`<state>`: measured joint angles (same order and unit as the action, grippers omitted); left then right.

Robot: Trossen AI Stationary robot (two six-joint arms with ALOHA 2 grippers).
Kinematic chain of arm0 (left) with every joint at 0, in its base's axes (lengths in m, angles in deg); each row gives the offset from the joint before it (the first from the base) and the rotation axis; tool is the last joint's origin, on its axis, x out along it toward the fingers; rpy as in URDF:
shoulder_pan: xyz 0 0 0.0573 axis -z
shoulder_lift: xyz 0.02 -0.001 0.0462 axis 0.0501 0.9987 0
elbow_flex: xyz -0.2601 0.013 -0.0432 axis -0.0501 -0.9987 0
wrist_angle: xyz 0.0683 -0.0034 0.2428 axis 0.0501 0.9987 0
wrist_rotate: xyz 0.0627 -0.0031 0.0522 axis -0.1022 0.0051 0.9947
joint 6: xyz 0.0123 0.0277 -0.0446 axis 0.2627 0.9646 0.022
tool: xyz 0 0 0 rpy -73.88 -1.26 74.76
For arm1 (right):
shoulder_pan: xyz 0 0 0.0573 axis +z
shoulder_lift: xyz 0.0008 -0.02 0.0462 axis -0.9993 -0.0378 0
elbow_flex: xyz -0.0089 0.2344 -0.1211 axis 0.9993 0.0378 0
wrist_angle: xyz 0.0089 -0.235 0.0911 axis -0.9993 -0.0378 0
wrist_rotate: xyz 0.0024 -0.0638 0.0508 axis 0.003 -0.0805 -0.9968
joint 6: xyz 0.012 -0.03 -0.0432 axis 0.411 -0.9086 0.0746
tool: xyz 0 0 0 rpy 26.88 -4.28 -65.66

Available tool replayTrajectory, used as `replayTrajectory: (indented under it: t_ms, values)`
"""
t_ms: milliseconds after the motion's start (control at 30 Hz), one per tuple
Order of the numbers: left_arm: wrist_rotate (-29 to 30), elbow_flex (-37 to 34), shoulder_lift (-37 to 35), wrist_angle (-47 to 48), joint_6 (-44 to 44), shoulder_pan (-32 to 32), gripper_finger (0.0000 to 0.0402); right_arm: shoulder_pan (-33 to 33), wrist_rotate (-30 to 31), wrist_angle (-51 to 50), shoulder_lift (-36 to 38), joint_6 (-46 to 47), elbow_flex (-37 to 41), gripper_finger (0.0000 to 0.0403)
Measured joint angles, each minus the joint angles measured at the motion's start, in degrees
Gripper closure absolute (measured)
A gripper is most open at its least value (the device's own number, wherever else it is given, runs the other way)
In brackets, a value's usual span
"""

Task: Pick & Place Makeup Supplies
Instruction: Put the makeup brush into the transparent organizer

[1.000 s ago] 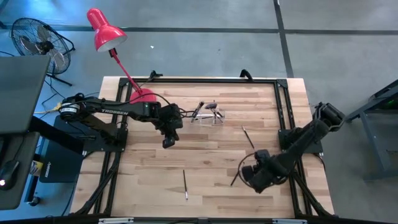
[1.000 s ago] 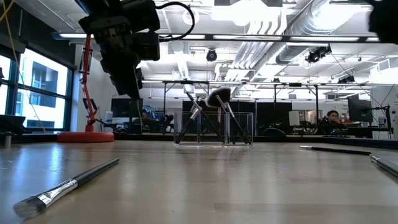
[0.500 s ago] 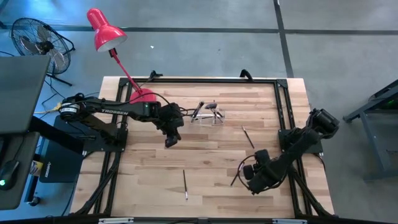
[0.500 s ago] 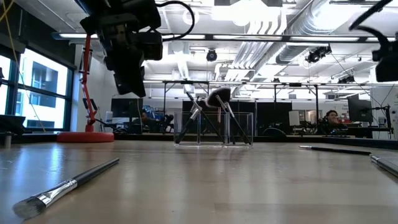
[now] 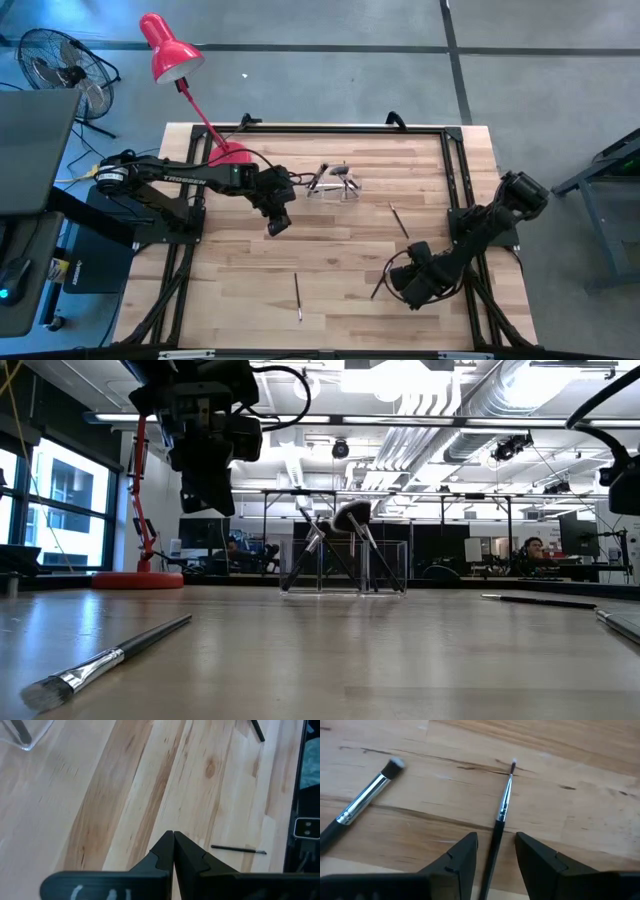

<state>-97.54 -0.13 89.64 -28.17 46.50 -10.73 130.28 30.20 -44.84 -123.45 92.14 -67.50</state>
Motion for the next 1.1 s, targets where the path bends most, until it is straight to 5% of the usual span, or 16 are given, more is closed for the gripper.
replayTrajectory:
  t_ms: [500, 667, 1100]
  values:
    - [0.1, 0.0, 0.0, -0.7, -5.8, 0.0, 0.0397, -1.3, 17.0, 2.8, -0.3, -14.5, 3.6, 0.0391]
    - [0.1, 0.0, 0.0, -2.1, -8.6, 0.0, 0.0397, -2.8, 26.8, 5.1, -0.8, -21.6, 4.1, 0.0393]
    - [0.0, 0.0, 0.0, -4.2, -14.3, 0.0, 0.0397, -12.8, 34.1, 15.5, -0.4, -46.3, 3.8, 0.0403]
